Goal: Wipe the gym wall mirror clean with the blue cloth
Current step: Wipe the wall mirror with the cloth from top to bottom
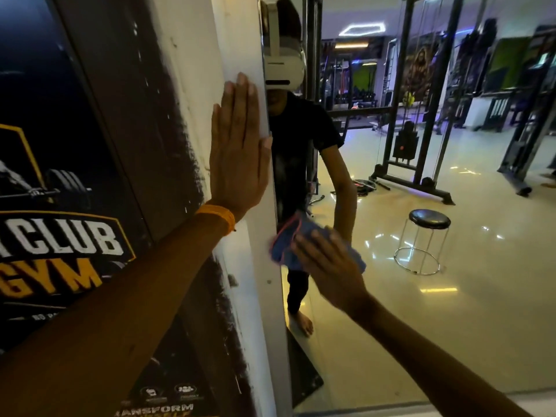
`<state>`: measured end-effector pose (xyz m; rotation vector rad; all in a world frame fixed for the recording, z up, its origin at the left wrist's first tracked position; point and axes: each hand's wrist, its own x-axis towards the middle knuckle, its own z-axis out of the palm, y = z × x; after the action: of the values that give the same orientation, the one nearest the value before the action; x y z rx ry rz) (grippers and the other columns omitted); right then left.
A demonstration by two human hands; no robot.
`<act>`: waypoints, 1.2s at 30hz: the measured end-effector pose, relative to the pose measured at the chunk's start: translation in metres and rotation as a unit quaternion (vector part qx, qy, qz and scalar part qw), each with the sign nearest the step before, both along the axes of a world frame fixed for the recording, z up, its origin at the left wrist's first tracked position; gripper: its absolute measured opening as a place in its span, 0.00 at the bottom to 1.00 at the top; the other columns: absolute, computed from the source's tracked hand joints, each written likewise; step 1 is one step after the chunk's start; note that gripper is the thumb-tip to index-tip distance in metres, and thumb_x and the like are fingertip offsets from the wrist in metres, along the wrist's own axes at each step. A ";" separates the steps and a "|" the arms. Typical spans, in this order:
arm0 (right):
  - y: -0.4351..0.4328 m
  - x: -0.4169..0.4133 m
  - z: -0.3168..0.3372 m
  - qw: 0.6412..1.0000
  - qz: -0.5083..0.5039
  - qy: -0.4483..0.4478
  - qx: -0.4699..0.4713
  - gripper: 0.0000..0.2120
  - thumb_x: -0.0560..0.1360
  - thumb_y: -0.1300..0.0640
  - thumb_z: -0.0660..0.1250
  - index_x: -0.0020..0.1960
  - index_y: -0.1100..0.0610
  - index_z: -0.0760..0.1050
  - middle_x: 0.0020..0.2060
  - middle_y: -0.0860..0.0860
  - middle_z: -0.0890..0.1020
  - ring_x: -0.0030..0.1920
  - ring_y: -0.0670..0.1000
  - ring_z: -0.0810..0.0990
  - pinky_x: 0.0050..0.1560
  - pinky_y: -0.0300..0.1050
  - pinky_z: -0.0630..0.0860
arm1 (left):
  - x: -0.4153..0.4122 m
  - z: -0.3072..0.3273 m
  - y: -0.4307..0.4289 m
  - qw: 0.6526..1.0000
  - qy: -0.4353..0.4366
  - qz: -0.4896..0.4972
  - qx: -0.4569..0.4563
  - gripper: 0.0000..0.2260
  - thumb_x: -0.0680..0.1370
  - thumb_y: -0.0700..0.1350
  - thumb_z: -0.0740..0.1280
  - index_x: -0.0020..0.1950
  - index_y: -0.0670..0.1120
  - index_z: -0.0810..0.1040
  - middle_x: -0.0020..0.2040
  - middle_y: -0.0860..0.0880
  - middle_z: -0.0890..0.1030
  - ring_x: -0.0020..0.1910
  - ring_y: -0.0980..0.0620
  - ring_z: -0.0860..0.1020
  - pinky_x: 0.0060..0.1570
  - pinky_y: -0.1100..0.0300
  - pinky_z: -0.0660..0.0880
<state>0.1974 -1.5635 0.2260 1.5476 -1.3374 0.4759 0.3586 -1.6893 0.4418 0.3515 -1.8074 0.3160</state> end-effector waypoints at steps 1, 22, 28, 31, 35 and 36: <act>-0.003 -0.005 0.034 0.999 0.012 -0.030 -0.035 0.29 0.81 0.58 0.61 0.80 0.54 0.56 0.82 0.52 0.56 0.83 0.56 0.48 0.83 0.56 0.44 | 0.001 0.000 -0.002 1.000 -0.001 -0.009 -0.002 0.26 0.85 0.44 0.56 0.81 0.32 0.58 0.81 0.32 0.59 0.81 0.33 0.56 0.80 0.37 0.55; -0.029 0.028 0.076 0.995 -0.025 -0.061 -0.072 0.30 0.78 0.59 0.65 0.78 0.55 0.62 0.78 0.54 0.65 0.83 0.56 0.45 0.83 0.56 0.41 | 0.003 0.074 -0.007 0.999 0.017 -0.034 -0.007 0.25 0.86 0.41 0.56 0.82 0.35 0.56 0.82 0.35 0.58 0.82 0.35 0.54 0.82 0.44 0.49; -0.006 0.016 0.064 0.998 -0.050 0.030 -0.002 0.28 0.80 0.58 0.57 0.79 0.54 0.58 0.77 0.53 0.66 0.81 0.58 0.52 0.83 0.57 0.45 | 0.001 0.074 -0.005 0.998 0.022 -0.050 0.004 0.24 0.86 0.41 0.55 0.81 0.33 0.58 0.82 0.33 0.59 0.82 0.34 0.55 0.82 0.42 0.51; -0.021 0.016 0.143 0.999 -0.021 -0.001 -0.047 0.23 0.84 0.55 0.56 0.78 0.56 0.62 0.78 0.55 0.65 0.82 0.57 0.50 0.83 0.57 0.44 | 0.004 0.075 -0.007 0.998 0.008 -0.067 0.013 0.25 0.86 0.42 0.54 0.81 0.34 0.57 0.82 0.34 0.58 0.82 0.34 0.54 0.82 0.41 0.51; -0.026 0.017 0.141 0.998 0.003 -0.017 -0.061 0.23 0.82 0.57 0.59 0.76 0.57 0.64 0.77 0.56 0.67 0.83 0.53 0.43 0.83 0.54 0.41 | 0.008 0.077 -0.010 0.998 0.002 -0.059 -0.003 0.25 0.86 0.41 0.55 0.81 0.34 0.57 0.82 0.34 0.59 0.82 0.35 0.55 0.82 0.44 0.49; -0.023 0.019 0.112 0.999 -0.004 -0.013 -0.043 0.24 0.80 0.58 0.62 0.75 0.57 0.65 0.77 0.55 0.67 0.83 0.53 0.42 0.83 0.54 0.41 | 0.007 0.077 -0.008 0.998 0.006 -0.057 -0.003 0.24 0.86 0.41 0.55 0.81 0.34 0.58 0.82 0.35 0.59 0.82 0.36 0.55 0.82 0.45 0.49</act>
<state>0.2166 -1.5863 0.3384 1.4695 -1.3259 0.5440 0.3652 -1.6977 0.5187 0.2458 -1.8073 0.2391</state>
